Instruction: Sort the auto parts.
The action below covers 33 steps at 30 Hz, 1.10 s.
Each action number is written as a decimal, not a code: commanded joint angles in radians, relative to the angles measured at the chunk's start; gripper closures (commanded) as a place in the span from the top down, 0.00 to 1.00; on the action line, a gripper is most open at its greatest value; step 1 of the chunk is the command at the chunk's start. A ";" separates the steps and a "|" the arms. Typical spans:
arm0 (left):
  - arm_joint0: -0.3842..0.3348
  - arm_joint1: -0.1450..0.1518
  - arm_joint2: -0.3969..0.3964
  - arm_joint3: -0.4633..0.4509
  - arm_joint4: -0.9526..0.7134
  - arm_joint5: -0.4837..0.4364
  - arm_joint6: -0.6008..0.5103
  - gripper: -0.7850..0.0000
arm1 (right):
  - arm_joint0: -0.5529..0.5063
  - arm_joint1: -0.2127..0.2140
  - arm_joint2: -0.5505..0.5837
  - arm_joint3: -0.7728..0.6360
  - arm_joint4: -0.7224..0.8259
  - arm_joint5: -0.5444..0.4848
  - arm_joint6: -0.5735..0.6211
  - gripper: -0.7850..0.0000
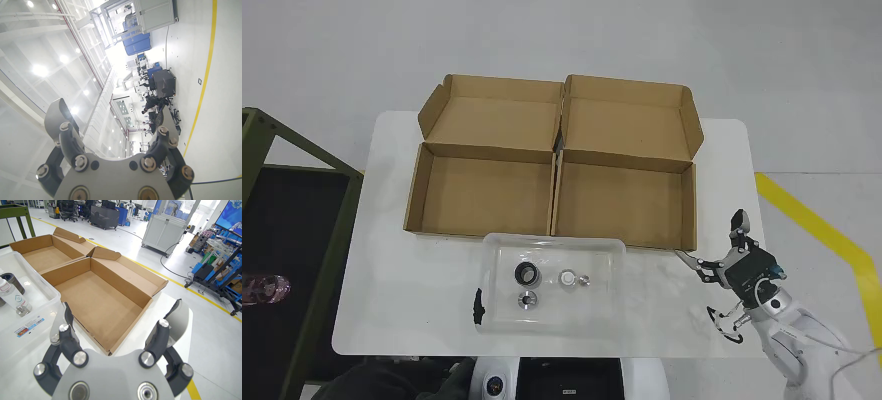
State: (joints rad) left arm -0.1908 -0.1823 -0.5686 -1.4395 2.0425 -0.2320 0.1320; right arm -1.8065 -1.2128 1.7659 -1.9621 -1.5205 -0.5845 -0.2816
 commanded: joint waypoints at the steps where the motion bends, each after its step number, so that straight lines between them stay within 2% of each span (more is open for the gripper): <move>1: 0.000 0.000 0.000 0.000 0.000 0.000 0.000 1.00 | 0.000 0.000 0.000 0.000 0.000 0.000 0.000 1.00; 24: 0.000 0.000 0.000 0.000 0.000 0.000 0.000 1.00 | -0.001 0.000 -0.004 0.004 0.004 -0.002 0.004 1.00; 33: 0.000 0.000 0.000 0.000 0.000 0.000 0.000 1.00 | 0.066 0.012 -0.063 -0.014 0.048 -0.159 0.146 1.00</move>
State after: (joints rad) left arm -0.1908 -0.1823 -0.5686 -1.4395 2.0425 -0.2320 0.1320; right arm -1.7481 -1.2021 1.7086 -1.9694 -1.4751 -0.7233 -0.1513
